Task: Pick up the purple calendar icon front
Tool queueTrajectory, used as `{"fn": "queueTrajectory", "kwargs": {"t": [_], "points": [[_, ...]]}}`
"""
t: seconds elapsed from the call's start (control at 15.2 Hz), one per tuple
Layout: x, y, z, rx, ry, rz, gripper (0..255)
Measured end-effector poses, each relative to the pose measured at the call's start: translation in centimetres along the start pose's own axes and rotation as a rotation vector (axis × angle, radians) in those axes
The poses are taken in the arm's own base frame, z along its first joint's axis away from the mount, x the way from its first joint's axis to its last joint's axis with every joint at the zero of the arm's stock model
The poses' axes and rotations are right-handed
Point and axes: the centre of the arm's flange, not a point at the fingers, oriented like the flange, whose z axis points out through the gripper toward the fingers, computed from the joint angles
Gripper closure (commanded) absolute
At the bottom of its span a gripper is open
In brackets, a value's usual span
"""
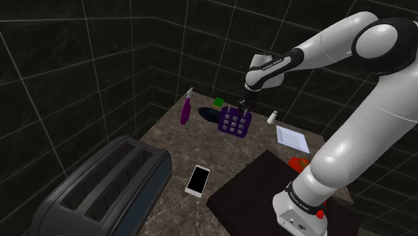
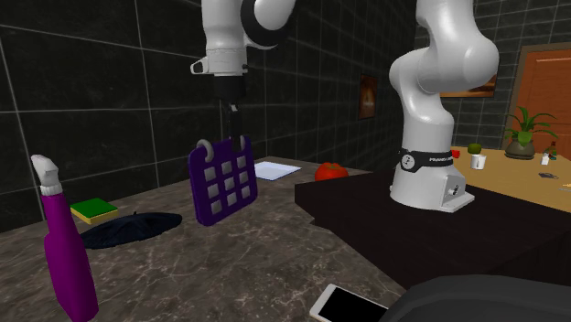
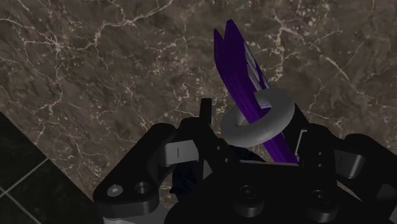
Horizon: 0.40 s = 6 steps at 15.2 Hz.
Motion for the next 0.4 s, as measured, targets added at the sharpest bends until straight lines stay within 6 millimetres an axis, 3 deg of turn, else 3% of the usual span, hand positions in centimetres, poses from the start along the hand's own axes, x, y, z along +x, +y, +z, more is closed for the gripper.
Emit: {"fn": "queueTrajectory", "kwargs": {"t": [0.4], "points": [[-0.2, 0.2, -2.8, 0.0, 0.0, 0.0, 255]]}}
